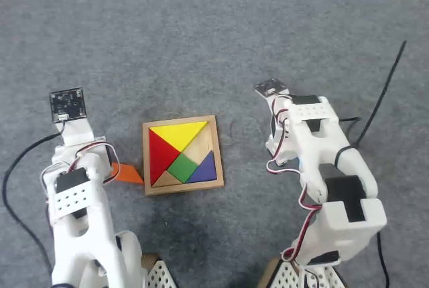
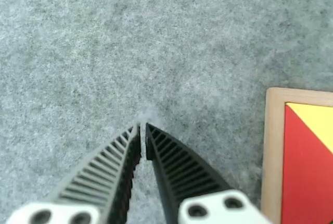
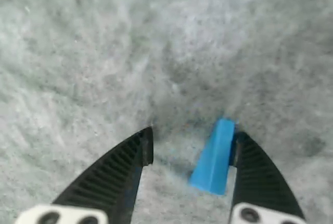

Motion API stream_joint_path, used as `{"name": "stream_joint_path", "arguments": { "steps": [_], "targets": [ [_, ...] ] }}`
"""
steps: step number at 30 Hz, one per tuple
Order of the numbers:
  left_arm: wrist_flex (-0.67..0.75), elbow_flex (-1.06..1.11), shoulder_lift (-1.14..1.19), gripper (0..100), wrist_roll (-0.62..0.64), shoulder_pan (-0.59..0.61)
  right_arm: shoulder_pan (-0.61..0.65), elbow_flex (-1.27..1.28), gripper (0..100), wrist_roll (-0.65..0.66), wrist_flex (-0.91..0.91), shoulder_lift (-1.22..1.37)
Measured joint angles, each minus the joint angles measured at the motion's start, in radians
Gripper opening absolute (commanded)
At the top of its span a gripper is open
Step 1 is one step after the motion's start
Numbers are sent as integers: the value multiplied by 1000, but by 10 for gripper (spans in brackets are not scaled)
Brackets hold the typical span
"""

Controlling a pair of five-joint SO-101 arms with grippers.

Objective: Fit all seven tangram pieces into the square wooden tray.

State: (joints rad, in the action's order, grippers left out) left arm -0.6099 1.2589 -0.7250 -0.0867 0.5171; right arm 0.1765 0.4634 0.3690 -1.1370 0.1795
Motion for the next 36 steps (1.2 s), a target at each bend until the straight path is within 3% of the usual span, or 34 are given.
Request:
{"name": "stream_joint_path", "arguments": {
  "steps": [6,16,25,36],
  "targets": [
    [0,0,0,16,0,0,2,0,248,2,0,0],
    [0,0,0,16,0,0,-51,-3,247,110,-21,0],
    [0,0,0,16,0,0,-92,-14,35,121,-23,-2],
    [0,0,0,16,0,0,-103,-3,16,120,-28,0]
  ]
}}
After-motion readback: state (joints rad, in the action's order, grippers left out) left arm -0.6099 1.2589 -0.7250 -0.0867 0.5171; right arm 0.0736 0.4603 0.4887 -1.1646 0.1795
